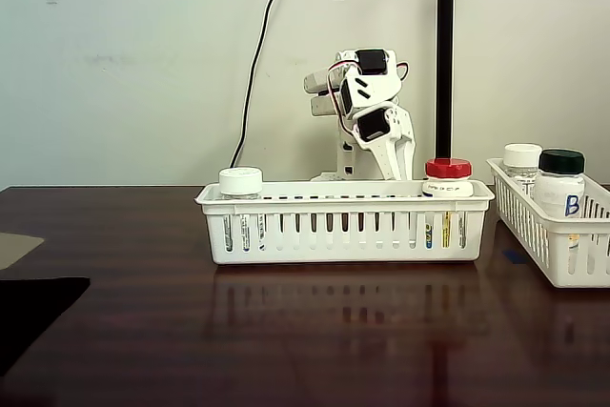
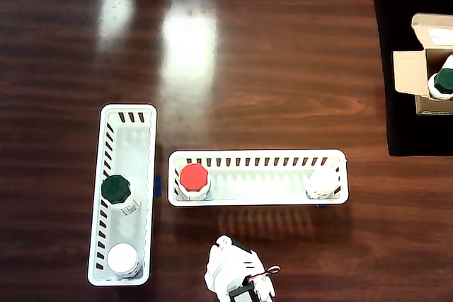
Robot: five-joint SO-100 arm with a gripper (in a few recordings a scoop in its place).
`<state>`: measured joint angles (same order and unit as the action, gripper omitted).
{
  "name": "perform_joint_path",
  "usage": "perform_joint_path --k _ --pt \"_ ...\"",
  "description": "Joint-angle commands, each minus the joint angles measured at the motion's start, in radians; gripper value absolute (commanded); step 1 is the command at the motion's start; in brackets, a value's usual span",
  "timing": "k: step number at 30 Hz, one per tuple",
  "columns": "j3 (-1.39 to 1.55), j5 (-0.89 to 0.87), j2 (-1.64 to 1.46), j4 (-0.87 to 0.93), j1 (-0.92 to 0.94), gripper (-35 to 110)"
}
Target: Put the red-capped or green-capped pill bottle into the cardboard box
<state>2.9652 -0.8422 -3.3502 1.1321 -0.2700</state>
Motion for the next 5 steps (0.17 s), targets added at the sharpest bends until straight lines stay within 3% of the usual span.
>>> perform_joint_path --k 1,5 --pt "-0.005 -0.005 -0.086 0.011 -0.046 1" --pt "-0.005 0.003 -0.086 0.011 -0.046 1"
